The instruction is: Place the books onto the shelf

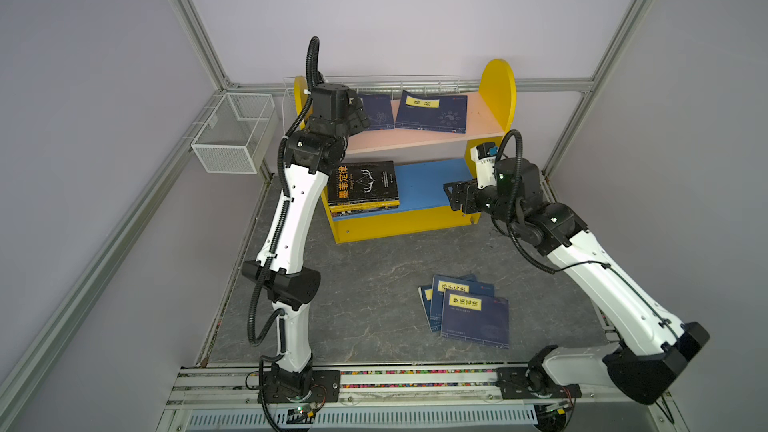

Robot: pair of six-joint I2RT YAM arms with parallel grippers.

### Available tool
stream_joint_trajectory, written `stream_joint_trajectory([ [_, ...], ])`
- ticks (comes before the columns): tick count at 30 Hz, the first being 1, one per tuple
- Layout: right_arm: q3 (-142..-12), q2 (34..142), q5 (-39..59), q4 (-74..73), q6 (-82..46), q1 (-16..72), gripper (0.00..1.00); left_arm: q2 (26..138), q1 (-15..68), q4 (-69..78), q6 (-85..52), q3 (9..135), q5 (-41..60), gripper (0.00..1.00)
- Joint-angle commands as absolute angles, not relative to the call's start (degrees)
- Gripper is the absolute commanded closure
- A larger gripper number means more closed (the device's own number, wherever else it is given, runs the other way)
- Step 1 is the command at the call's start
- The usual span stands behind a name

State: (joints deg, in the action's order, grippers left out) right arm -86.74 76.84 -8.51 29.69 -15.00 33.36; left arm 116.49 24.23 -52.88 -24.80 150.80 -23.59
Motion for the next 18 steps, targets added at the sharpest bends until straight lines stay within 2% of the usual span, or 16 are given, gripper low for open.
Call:
stream_joint_trajectory([
  [1,-85.7,76.3,-8.0,28.6,-15.1,32.9,0.14,119.8,22.5,-56.6,-24.3,151.8,-29.2,0.06],
  [16,-84.0,75.7,-7.9,28.1,-15.5,31.2,0.14,123.1,21.0,-48.3,-24.0,147.9,-31.1,0.09],
  [17,-83.9,75.8,-7.6,28.0,-15.8,31.2,0.14,122.8,20.9,-47.4,-23.5,146.8,-30.8,0.1],
  [18,-84.1,76.0,-7.4,28.0,-15.8,31.2,0.14,122.6,20.9,-46.7,-23.0,146.0,-29.7,0.16],
])
